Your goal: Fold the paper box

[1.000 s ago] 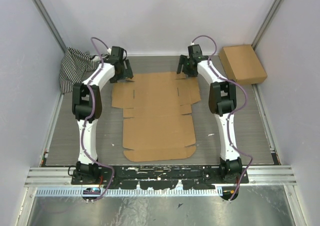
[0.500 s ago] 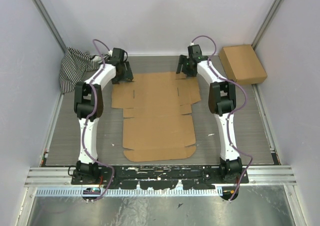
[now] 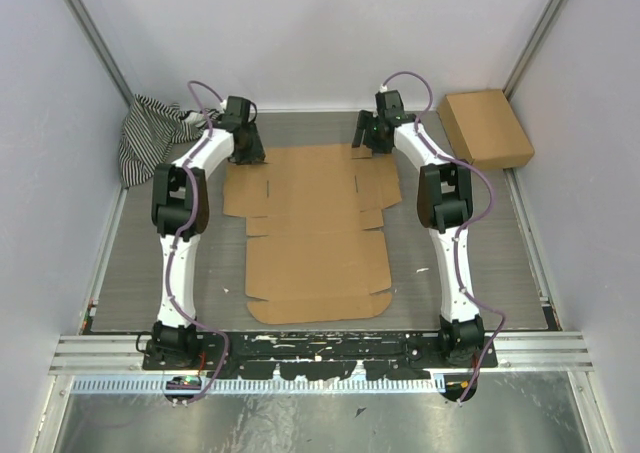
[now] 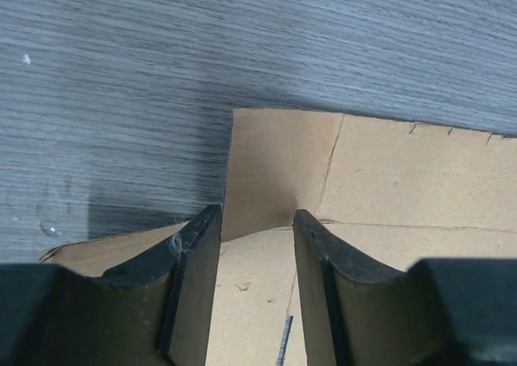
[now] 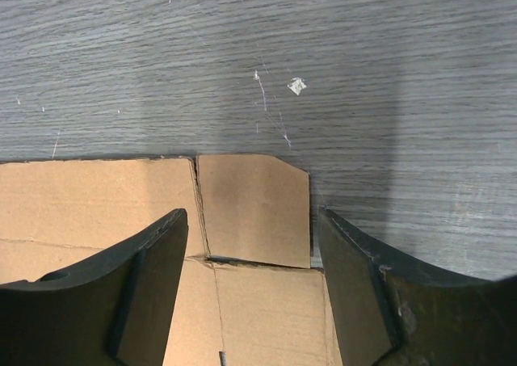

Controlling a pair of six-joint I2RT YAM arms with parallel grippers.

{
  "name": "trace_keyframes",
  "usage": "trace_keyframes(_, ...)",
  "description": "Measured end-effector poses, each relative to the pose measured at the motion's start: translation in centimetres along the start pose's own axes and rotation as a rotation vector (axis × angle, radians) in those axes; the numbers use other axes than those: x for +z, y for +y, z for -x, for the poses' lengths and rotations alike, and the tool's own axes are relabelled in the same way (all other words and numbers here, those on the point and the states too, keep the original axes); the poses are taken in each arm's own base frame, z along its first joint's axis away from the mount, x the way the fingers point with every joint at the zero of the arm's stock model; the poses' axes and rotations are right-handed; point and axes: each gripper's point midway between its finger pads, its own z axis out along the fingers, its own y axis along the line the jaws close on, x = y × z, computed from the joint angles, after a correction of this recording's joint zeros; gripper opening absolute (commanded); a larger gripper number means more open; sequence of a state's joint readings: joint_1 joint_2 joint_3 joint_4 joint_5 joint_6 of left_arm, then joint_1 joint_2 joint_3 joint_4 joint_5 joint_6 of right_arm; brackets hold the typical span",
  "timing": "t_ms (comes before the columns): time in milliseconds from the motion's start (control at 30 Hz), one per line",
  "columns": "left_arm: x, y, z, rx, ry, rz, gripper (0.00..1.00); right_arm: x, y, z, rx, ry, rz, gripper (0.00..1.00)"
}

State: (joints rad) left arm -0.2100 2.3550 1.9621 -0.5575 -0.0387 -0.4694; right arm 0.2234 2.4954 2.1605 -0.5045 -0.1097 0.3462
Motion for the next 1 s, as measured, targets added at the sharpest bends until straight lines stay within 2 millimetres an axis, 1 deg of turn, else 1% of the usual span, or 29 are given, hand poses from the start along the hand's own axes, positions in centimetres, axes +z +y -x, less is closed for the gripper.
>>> trace_keyframes(133,0.3,-0.5,-0.1,-0.005,0.005,-0.027,0.32,-0.1,0.0,-0.1,-0.001,-0.003,0.002,0.67)
trace_keyframes(233,0.3,-0.9,0.1,-0.007,-0.004,-0.045,0.26,-0.3,-0.2,-0.3,-0.004,0.003,-0.003,0.65)
trace_keyframes(367,0.3,-1.2,0.6,-0.013,-0.015,-0.073,0.15,-0.6,-0.4,-0.7,-0.003,0.012,-0.009,0.61)
trace_keyframes(400,0.3,-1.3,0.7,-0.015,-0.018,-0.08,0.12,-0.7,-0.4,-0.8,-0.003,0.015,-0.011,0.61)
trace_keyframes(433,0.3,-1.5,0.9,-0.016,-0.022,-0.091,0.07,-0.8,-0.5,-0.9,-0.002,0.018,-0.013,0.61)
trace_keyframes(533,0.1,-2.2,1.3,-0.02,-0.035,-0.126,0.02,-0.9,-0.5,-1.1,-0.001,0.02,-0.014,0.61)
trace_keyframes(667,-0.3,-2.8,1.2,-0.025,-0.041,-0.164,0.01,-1.3,-0.6,-1.5,0.004,0.031,-0.017,0.67)
trace_keyframes(767,-0.5,-2.7,0.6,-0.04,-0.041,-0.176,0.0,-1.6,-0.6,-1.9,0.019,0.038,-0.022,0.7)
trace_keyframes(867,-1.1,-2.5,-0.4,-0.058,-0.036,-0.186,0.0,-1.9,-0.7,-2.2,0.039,0.045,-0.031,0.71)
trace_keyframes(1000,-1.9,-2.3,-1.6,-0.076,-0.028,-0.192,0.0,-2.1,-0.8,-2.3,0.06,0.051,-0.039,0.69)
